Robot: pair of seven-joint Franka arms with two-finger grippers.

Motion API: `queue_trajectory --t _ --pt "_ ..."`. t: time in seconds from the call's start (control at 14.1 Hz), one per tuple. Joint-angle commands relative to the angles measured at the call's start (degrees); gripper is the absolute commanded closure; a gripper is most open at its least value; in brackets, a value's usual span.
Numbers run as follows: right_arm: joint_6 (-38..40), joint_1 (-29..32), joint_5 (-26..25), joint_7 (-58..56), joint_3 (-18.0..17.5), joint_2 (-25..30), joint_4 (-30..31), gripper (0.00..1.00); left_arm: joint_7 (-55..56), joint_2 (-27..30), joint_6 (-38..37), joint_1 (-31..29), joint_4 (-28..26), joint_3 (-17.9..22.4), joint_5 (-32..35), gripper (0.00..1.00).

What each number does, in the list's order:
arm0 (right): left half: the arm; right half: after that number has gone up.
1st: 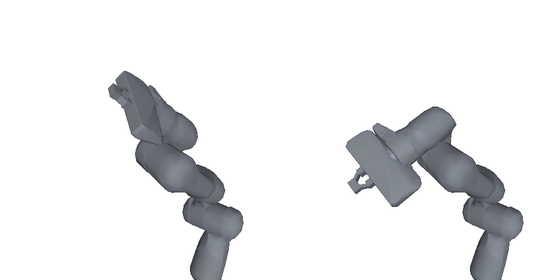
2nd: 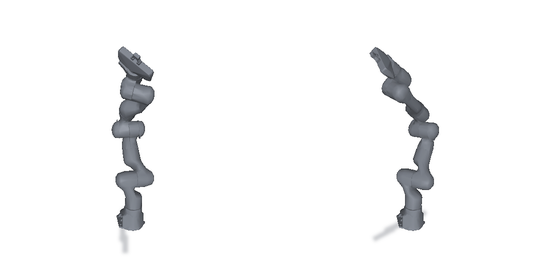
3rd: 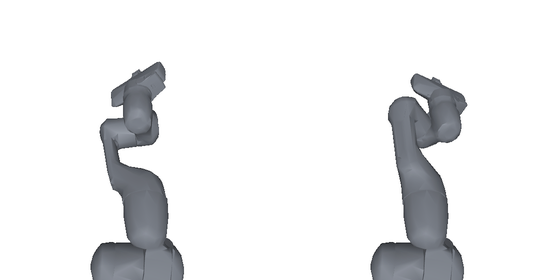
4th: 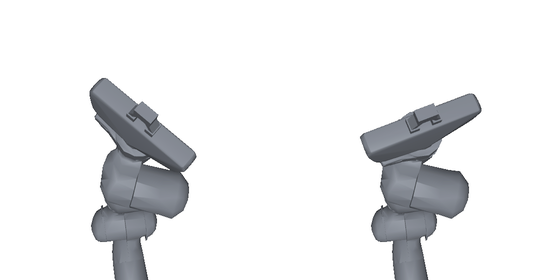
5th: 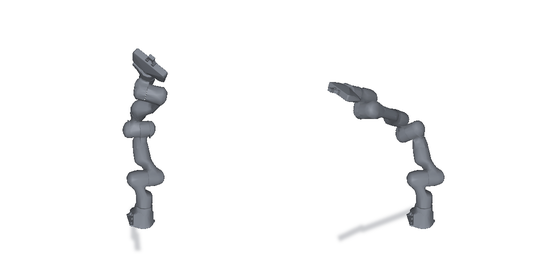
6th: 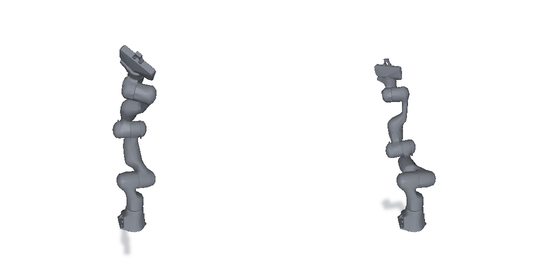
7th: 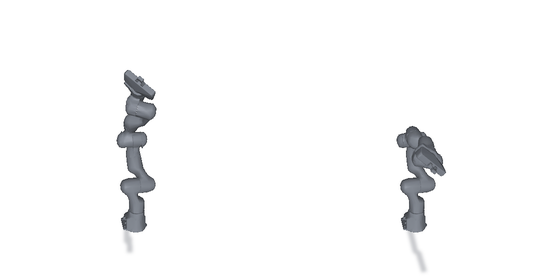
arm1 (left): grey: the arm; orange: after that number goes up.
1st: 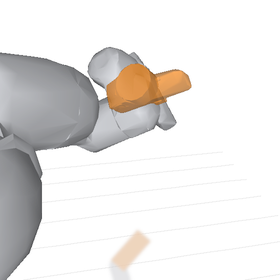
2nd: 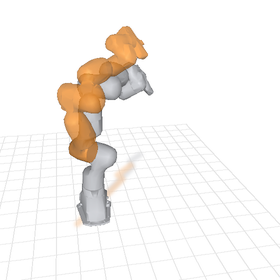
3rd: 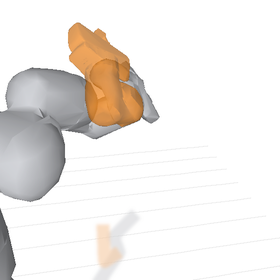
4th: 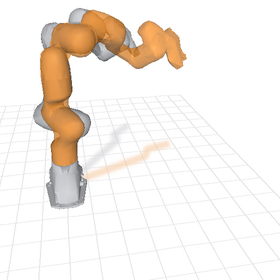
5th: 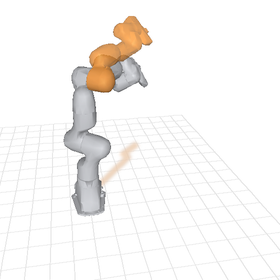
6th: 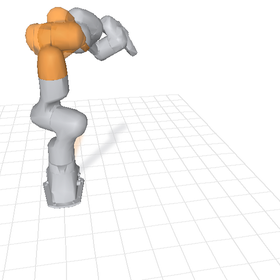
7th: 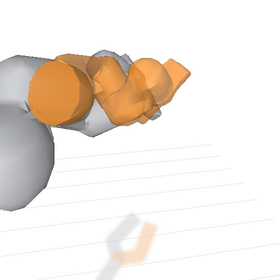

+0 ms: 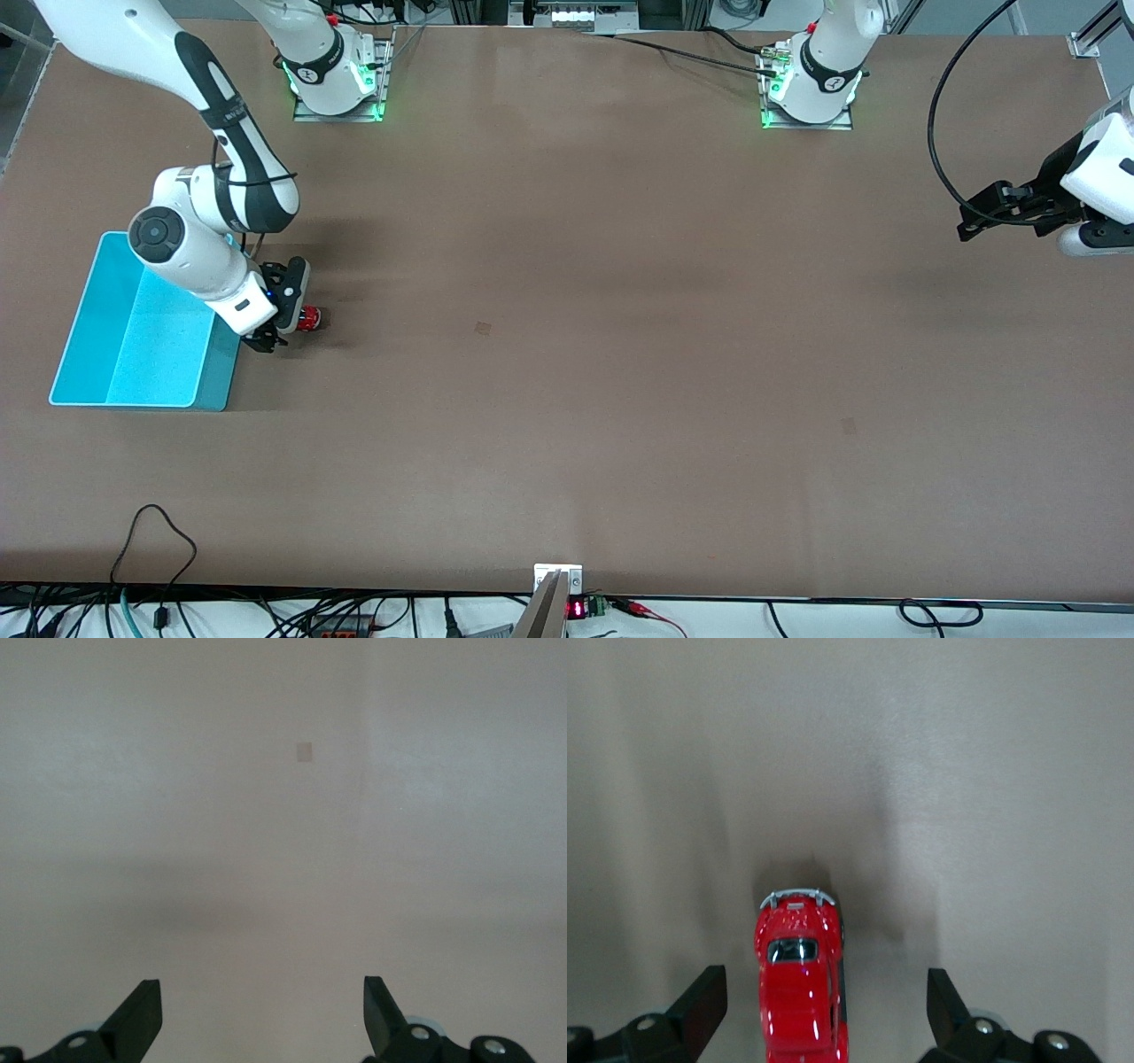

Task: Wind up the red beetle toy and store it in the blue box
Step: 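Close the right gripper on the red car and lift it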

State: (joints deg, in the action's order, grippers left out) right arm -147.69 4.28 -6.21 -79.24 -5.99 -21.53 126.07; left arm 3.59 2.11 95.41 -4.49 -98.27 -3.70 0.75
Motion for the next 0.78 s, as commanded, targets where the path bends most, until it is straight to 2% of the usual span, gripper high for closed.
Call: queue_trajectory --t 0.0,0.28,0.57,0.64,0.71 --pt "-1.5 0.7 -1.1 -0.9 -0.5 -1.5 0.1 0.00 -2.0 1.7 -0.2 -0.6 -1.2 0.1 -1.2 0.00" --pt "-1.5 1.7 -1.1 -0.8 -0.5 -1.9 0.5 0.00 -2.2 4.6 0.9 -0.6 -4.9 0.1 -1.3 0.00" --pt "-1.3 2.4 -1.1 -0.8 -0.5 -1.9 1.0 0.01 -2.3 4.8 0.7 -0.4 -5.0 0.1 -1.3 0.00" --pt "-1.3 2.4 -1.1 -0.9 -0.5 -1.9 1.1 0.19 -2.2 4.8 0.6 -0.3 -4.9 0.1 -1.3 0.00" --pt "-1.3 2.4 -1.1 -0.8 -0.5 -1.9 1.0 0.43 -2.2 4.8 0.0 -0.3 -4.9 0.0 -1.3 0.00"
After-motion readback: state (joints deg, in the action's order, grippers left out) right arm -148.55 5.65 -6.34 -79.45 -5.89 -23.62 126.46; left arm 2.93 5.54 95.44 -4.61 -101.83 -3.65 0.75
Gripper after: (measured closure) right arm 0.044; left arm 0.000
